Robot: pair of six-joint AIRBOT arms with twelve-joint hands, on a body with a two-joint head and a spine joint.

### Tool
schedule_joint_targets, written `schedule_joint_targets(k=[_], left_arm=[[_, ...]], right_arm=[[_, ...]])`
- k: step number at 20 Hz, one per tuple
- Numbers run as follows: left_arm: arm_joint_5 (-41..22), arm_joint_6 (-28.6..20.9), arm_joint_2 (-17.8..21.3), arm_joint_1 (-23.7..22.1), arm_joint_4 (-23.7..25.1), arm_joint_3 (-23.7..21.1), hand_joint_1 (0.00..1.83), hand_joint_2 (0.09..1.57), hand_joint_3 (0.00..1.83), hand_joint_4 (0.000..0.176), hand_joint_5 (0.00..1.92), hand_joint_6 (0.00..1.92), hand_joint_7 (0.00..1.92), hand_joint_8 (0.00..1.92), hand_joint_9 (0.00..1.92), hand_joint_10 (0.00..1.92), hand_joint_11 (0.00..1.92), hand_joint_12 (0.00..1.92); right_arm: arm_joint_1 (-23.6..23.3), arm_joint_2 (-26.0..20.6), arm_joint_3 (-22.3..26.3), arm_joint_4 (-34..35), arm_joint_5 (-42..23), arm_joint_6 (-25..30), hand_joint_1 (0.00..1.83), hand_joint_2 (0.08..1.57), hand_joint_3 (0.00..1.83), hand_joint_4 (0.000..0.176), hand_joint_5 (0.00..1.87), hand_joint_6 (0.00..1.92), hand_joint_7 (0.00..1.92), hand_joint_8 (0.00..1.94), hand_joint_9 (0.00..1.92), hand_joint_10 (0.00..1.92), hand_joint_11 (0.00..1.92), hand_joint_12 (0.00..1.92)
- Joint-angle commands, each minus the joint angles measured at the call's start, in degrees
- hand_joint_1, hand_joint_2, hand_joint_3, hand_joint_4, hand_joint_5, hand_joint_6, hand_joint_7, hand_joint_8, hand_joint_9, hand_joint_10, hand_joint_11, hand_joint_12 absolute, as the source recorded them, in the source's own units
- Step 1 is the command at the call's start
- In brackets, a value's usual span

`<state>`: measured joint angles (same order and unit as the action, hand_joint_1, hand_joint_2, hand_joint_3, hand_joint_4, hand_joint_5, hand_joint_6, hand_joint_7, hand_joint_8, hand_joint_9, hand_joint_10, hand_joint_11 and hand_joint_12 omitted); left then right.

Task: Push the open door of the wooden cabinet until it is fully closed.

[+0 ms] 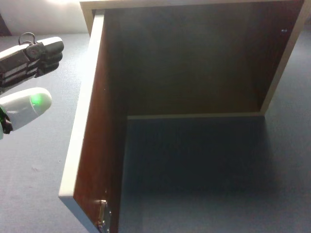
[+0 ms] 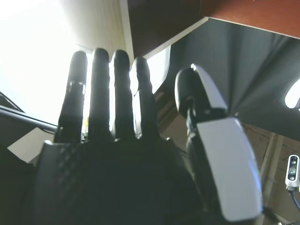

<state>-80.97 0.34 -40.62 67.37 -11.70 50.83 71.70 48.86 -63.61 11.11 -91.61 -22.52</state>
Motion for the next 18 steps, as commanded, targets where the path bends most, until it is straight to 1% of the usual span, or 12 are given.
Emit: schedule_joint_targets(k=[1,4,6,8,10,13,16,18], left_arm=[[-6.8,-0.3,-0.2,-0.3,-0.7,0.3,0.43,1.34,0.00,0.000,0.22,0.00,0.28,0.00,0.29,0.00,0.23,0.19],[-6.0,-0.3,-0.2,-0.5,0.2,0.2,0.42,1.35,0.00,0.000,0.21,0.00,0.26,0.00,0.27,0.00,0.23,0.17],[-4.7,-0.3,-0.2,-0.9,1.9,0.2,0.37,1.36,0.01,0.000,0.19,0.00,0.27,0.00,0.27,0.00,0.24,0.15],[-3.5,-0.3,-0.4,-1.2,3.1,0.3,0.39,1.35,0.00,0.000,0.20,0.00,0.25,0.00,0.26,0.00,0.22,0.12],[-3.0,-0.3,-0.6,-1.4,3.8,0.3,0.43,1.34,0.00,0.000,0.22,0.01,0.27,0.01,0.27,0.00,0.24,0.12],[-1.9,-0.3,-0.8,-1.8,5.2,0.3,0.36,1.35,0.00,0.000,0.20,0.00,0.25,0.00,0.25,0.00,0.20,0.09],[-0.9,-0.3,-1.2,-2.3,6.8,0.4,0.21,1.38,0.01,0.000,0.13,0.00,0.19,0.00,0.20,0.00,0.18,0.06],[-0.4,-0.3,-1.6,-3.0,7.7,0.6,0.24,1.38,0.00,0.000,0.17,0.01,0.22,0.01,0.21,0.00,0.20,0.06]], right_arm=[[-0.2,0.0,-0.4,1.7,-7.1,0.6,0.63,1.33,0.00,0.000,0.42,0.00,0.44,0.00,0.44,0.02,0.15,0.79],[-0.2,0.0,-0.4,1.7,-7.1,0.6,0.64,1.33,0.00,0.000,0.43,0.00,0.45,0.00,0.44,0.00,0.13,0.83],[-0.2,0.0,-0.4,1.7,-7.1,0.6,0.64,1.33,0.00,0.000,0.42,0.00,0.45,0.00,0.45,0.00,0.13,0.84],[-0.2,0.0,-0.4,1.7,-7.1,0.6,0.64,1.32,0.00,0.000,0.43,0.00,0.45,0.00,0.45,0.00,0.13,0.84],[-0.2,0.0,-0.4,1.7,-7.1,0.7,0.61,1.33,0.00,0.000,0.43,0.00,0.45,0.00,0.45,0.00,0.13,0.85],[-0.2,0.0,-0.4,1.7,-7.1,0.8,0.60,1.33,0.00,0.000,0.42,0.00,0.45,0.00,0.44,0.00,0.12,0.84],[-0.2,0.0,-0.4,1.7,-7.1,0.8,0.60,1.33,0.00,0.000,0.43,0.00,0.45,0.00,0.45,0.00,0.13,0.85],[-0.2,0.0,-0.4,1.7,-7.1,0.8,0.60,1.33,0.00,0.000,0.42,0.00,0.45,0.00,0.45,0.00,0.13,0.85]])
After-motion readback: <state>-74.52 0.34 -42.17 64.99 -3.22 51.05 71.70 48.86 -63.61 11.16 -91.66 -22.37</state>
